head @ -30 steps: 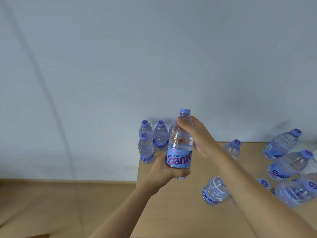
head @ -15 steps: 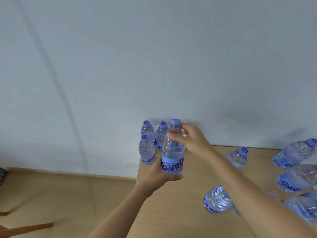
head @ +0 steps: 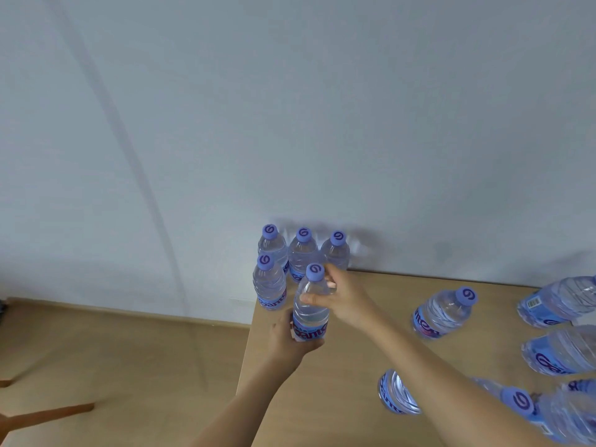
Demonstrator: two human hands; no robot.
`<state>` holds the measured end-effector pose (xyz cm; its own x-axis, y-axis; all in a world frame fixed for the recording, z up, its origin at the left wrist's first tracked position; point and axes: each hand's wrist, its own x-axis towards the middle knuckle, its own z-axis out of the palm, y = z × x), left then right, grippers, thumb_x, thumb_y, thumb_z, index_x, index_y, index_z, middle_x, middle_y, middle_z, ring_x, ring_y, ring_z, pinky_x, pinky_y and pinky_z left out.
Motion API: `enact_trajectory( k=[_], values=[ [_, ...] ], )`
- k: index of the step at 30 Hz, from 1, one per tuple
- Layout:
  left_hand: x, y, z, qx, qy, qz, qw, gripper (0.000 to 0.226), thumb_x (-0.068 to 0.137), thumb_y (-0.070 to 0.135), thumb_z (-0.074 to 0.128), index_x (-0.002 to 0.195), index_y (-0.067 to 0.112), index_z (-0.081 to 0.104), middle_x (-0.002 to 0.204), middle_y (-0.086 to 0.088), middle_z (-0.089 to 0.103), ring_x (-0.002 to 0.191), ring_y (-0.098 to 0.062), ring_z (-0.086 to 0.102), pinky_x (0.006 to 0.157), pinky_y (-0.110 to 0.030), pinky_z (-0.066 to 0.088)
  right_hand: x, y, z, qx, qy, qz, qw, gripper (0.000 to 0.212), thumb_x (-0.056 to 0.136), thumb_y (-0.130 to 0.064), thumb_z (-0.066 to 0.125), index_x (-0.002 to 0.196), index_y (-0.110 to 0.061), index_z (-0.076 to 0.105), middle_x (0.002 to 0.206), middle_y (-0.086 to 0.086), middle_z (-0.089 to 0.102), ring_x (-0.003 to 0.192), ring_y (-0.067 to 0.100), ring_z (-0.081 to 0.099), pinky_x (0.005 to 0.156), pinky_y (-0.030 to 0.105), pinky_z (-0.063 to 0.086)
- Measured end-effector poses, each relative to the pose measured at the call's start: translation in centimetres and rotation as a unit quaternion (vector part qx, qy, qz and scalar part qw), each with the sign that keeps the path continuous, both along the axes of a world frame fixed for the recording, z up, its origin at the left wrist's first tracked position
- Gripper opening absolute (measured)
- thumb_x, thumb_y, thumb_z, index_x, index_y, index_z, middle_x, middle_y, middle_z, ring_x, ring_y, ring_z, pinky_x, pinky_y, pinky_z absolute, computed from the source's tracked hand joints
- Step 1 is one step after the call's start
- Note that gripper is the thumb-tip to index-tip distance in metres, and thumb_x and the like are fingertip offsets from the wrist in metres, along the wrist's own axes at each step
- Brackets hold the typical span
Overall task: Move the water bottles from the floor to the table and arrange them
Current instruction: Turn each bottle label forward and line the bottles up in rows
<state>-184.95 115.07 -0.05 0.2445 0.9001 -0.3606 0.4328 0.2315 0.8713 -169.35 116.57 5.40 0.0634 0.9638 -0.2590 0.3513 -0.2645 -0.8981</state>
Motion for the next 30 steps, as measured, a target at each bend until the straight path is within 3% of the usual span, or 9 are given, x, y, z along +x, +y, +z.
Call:
enact_trajectory(
  k=[4, 8, 10, 14, 18, 20, 23, 26, 30],
  values=[
    [0.6, 0.8, -1.8, -0.028, -0.032, 0.043, 0.998, 0.056, 0.064, -0.004, 0.084, 0.103, 0.024, 0.054, 0.097, 0.004, 0.064, 0.089, -0.016, 0.060, 0.064, -0.011, 0.048, -0.4, 0.0, -0.7, -0.002, -0.005, 0.003, 1.000, 0.035, 0.075, -0.032, 0.082, 0.096, -0.038, 0.055, 0.095, -0.023, 0.064, 0.091, -0.011, 0.057, 0.073, 0.009, 0.040],
    [1.1, 1.2, -2.9, -0.044, -0.048, 0.059, 0.996, 0.054, 0.069, -0.014, 0.076, 0.111, 0.011, 0.052, 0.105, -0.005, 0.064, 0.079, 0.007, 0.063, 0.062, -0.010, 0.050, -0.7, 0.2, -2.0, 0.002, -0.001, -0.005, 1.000, 0.035, 0.073, -0.028, 0.083, 0.093, -0.035, 0.055, 0.090, -0.020, 0.065, 0.081, -0.006, 0.057, 0.072, 0.012, 0.041],
    [1.4, 1.4, -3.6, -0.050, -0.047, 0.077, 0.995, 0.056, 0.069, -0.008, 0.079, 0.112, 0.015, 0.052, 0.109, -0.005, 0.063, 0.083, 0.007, 0.062, 0.067, -0.015, 0.052, -0.7, 0.3, -2.3, 0.003, -0.002, -0.007, 1.000, 0.035, 0.073, -0.028, 0.083, 0.094, -0.034, 0.055, 0.088, -0.021, 0.065, 0.079, -0.006, 0.056, 0.070, 0.012, 0.040],
    [2.0, 1.9, -4.7, -0.041, -0.015, 0.108, 0.993, 0.052, 0.069, 0.008, 0.085, 0.108, 0.017, 0.052, 0.104, 0.003, 0.057, 0.091, -0.002, 0.058, 0.076, -0.021, 0.049, -0.5, 1.0, -2.8, 0.011, -0.010, 0.002, 1.000, 0.035, 0.074, -0.031, 0.081, 0.097, -0.031, 0.054, 0.095, -0.017, 0.066, 0.089, -0.001, 0.059, 0.078, 0.020, 0.045],
    [2.5, 2.7, -5.3, -0.048, -0.003, 0.136, 0.990, 0.043, 0.071, 0.009, 0.083, 0.100, 0.016, 0.052, 0.097, 0.002, 0.061, 0.086, -0.012, 0.061, 0.065, -0.012, 0.046, -0.6, 1.9, -3.1, 0.019, -0.022, 0.013, 0.999, 0.036, 0.075, -0.032, 0.080, 0.101, -0.030, 0.055, 0.100, -0.017, 0.066, 0.097, 0.000, 0.061, 0.087, 0.026, 0.049],
    [2.7, 3.2, -5.0, -0.058, 0.002, 0.148, 0.987, 0.039, 0.073, 0.009, 0.082, 0.098, 0.015, 0.052, 0.091, 0.007, 0.059, 0.079, -0.008, 0.059, 0.058, -0.011, 0.043, -0.6, 2.3, -3.0, 0.026, -0.029, 0.018, 0.999, 0.036, 0.077, -0.031, 0.080, 0.103, -0.027, 0.055, 0.099, -0.018, 0.066, 0.095, -0.003, 0.060, 0.083, 0.020, 0.047],
    [3.1, 4.0, -5.0, -0.069, 0.017, 0.178, 0.981, 0.036, 0.075, 0.010, 0.080, 0.098, 0.011, 0.053, 0.091, 0.005, 0.058, 0.081, -0.013, 0.056, 0.061, -0.018, 0.040, -0.7, 2.9, -3.0, 0.038, -0.035, 0.015, 0.999, 0.035, 0.077, -0.031, 0.079, 0.102, -0.026, 0.054, 0.096, -0.018, 0.064, 0.089, -0.004, 0.058, 0.077, 0.015, 0.044],
    [3.4, 4.5, -5.4, -0.084, 0.025, 0.195, 0.977, 0.031, 0.076, 0.009, 0.079, 0.095, 0.008, 0.054, 0.094, -0.002, 0.059, 0.084, -0.018, 0.056, 0.063, -0.022, 0.039, -0.9, 3.4, -3.4, 0.057, -0.045, 0.014, 0.997, 0.038, 0.077, -0.029, 0.079, 0.105, -0.025, 0.054, 0.102, -0.017, 0.060, 0.097, -0.005, 0.055, 0.081, 0.012, 0.043],
    [3.7, 4.9, -5.3, -0.099, 0.028, 0.214, 0.971, 0.027, 0.077, 0.007, 0.077, 0.091, 0.006, 0.053, 0.089, -0.001, 0.056, 0.071, -0.010, 0.052, 0.059, -0.020, 0.038, -1.1, 3.6, -4.1, 0.110, -0.085, 0.010, 0.990, 0.045, 0.078, -0.026, 0.079, 0.114, -0.018, 0.054, 0.117, -0.012, 0.041, 0.108, -0.016, 0.041, 0.087, 0.003, 0.034]
  ],
)
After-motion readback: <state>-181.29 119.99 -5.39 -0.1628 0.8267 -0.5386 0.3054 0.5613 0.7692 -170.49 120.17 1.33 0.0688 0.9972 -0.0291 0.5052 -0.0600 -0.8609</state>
